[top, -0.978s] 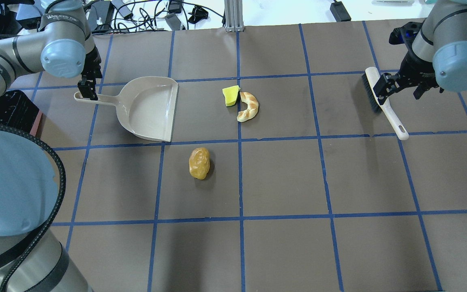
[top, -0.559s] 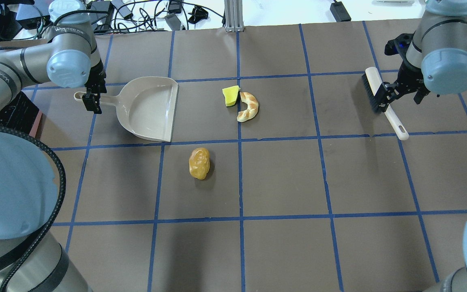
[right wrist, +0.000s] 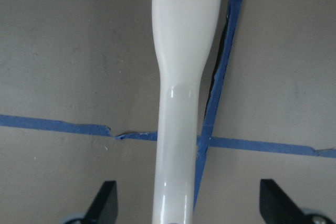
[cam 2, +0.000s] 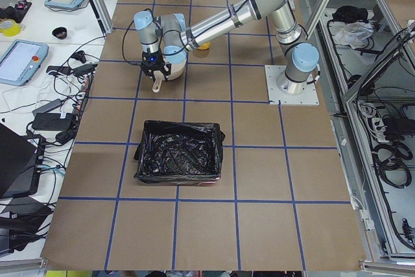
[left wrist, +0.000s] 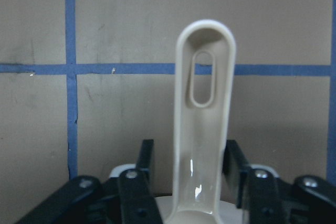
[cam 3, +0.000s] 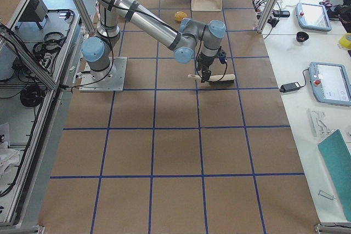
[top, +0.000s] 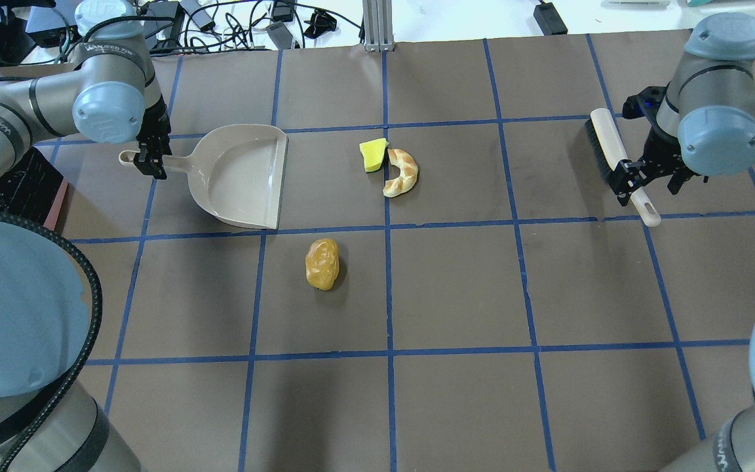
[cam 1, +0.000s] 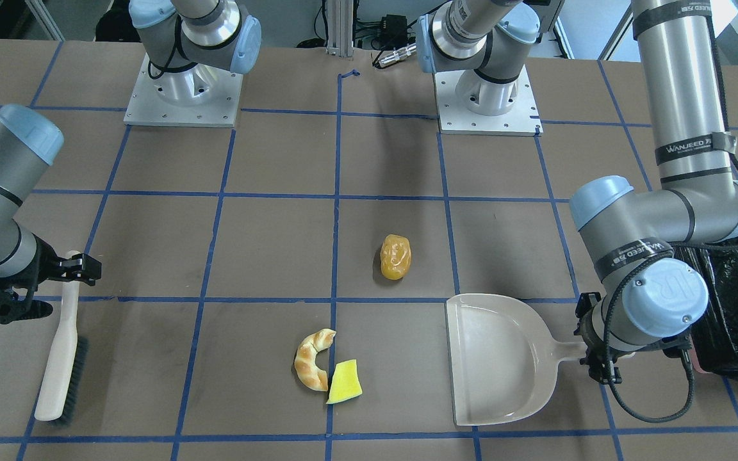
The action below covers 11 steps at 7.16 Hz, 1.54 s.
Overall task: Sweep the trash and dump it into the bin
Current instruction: 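Grasp the white brush handle with the right gripper, then drag the dustpan toward the sponge and bread roll with the left gripper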
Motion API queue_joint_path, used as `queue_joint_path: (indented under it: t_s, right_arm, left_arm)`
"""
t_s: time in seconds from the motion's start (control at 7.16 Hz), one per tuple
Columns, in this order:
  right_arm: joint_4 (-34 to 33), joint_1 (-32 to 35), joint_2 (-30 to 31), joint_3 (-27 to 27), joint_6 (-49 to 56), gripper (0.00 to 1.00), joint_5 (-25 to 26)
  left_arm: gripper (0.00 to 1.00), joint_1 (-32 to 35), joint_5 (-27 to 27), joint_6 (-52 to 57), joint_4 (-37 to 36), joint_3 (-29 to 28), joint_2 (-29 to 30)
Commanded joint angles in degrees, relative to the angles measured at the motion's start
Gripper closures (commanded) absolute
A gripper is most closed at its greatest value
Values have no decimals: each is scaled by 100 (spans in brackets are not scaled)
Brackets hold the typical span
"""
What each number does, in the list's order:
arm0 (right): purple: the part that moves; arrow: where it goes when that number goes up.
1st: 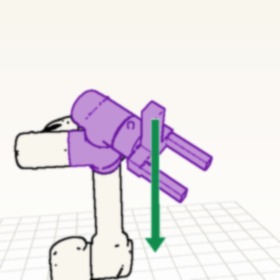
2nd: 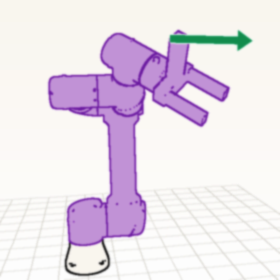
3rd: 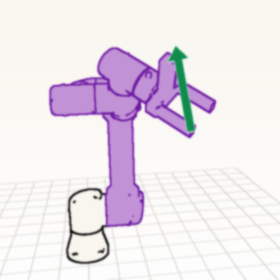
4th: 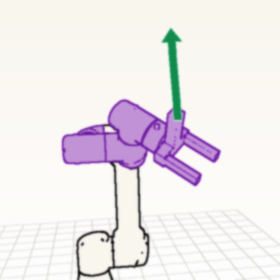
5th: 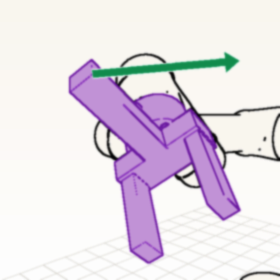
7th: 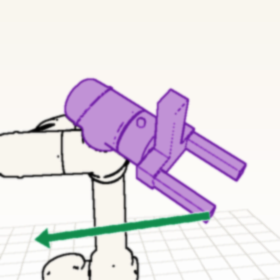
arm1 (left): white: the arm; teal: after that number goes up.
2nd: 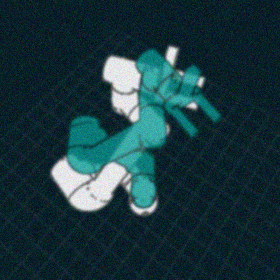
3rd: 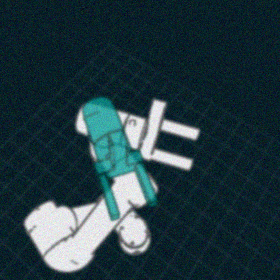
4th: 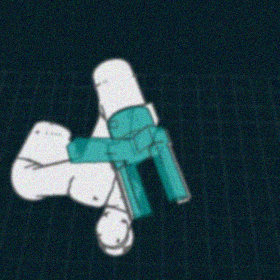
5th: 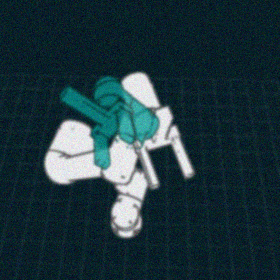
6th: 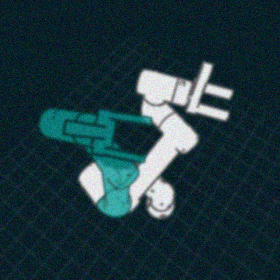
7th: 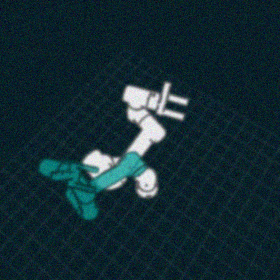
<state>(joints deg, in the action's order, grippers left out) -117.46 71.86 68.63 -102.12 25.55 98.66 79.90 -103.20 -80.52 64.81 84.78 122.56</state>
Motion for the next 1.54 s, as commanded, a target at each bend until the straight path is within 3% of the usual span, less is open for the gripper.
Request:
queue_joint_path:
  t_s: [0.0,0.28,0.42,0.56,1.12,1.4]
  right_arm:
    - [-75,-5,-8,-254,-279,4,-58]
    - [-321,-5,-8,-291,-235,6,-84]
    - [-330,-5,1,-282,-305,17,-93]
    - [-443,-5,27,-273,-349,21,-76]
    - [-506,-14,36,-291,-428,21,-93]
    - [-471,-22,36,-299,-420,39,-93]
  left_arm:
    - [100,-1,1,19,-91,-40,57]
    - [100,69,19,-43,-162,-127,-12]
    - [100,191,80,-69,-110,-241,-73]
    - [100,297,124,-148,-109,-268,-152]
    - [100,780,19,-587,30,-321,-48]
    - [100,939,-25,-920,1369,-1081,153]
